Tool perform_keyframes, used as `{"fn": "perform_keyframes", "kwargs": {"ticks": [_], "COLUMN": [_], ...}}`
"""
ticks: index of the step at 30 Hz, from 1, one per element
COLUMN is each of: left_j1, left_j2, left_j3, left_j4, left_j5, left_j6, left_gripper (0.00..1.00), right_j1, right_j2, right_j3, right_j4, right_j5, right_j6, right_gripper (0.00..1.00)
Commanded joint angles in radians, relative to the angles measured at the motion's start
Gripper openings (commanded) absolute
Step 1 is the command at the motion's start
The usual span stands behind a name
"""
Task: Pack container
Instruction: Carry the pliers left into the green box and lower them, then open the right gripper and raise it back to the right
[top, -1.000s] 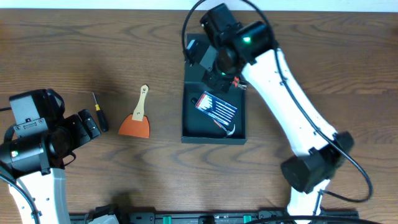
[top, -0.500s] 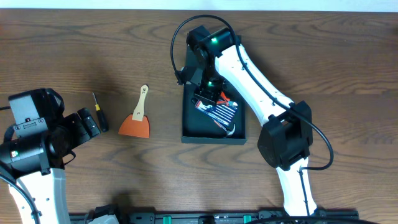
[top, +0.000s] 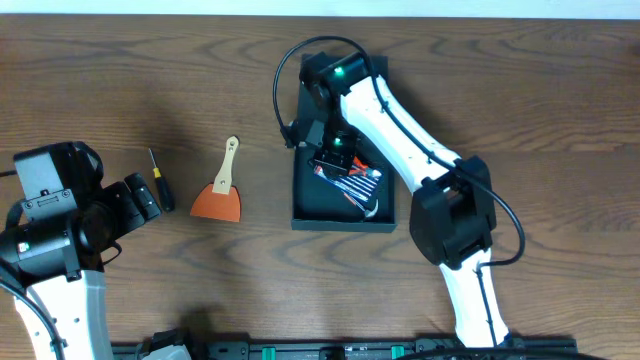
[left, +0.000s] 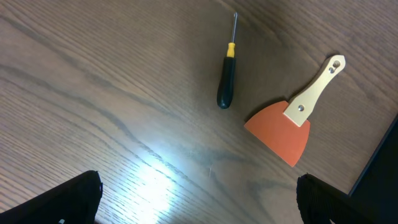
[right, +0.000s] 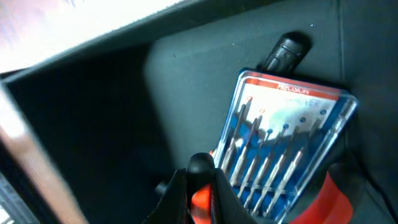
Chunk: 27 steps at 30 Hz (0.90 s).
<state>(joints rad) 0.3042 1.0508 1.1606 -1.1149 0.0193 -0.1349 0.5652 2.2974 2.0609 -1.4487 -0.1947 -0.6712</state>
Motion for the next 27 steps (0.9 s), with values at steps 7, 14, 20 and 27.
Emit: {"fn": "perform_keyframes", "kwargs": {"ticks": [7, 14, 20, 27], "left_j1": [0.005, 0.005, 0.005, 0.005], "left_j2": [-0.006, -0.006, -0.006, -0.006], "left_j3": [0.017, 0.017, 0.017, 0.017], "left_j4": [0.001, 0.000, 0.001, 0.002], "left_j5": [-0.005, -0.005, -0.005, -0.005], "left_j6": [-0.010, -0.010, -0.009, -0.009], "left_gripper": [0.98, 0.98, 0.98, 0.98], "right_j1": [-0.002, -0.014, -0.022, -0.021], "right_j2": [0.011, 0.011, 0.011, 0.007], "right_j3": [-0.068, -0.074, -0.074, -0.072], "right_j4": [0.051, 0.069, 0.069, 0.067], "right_j5": [0.056, 0.056, 0.056, 0.055], "right_j6": [-0.204, -0.243, -0.208, -0.165], "right_gripper": [0.01, 0.01, 0.47, 0.66]}}
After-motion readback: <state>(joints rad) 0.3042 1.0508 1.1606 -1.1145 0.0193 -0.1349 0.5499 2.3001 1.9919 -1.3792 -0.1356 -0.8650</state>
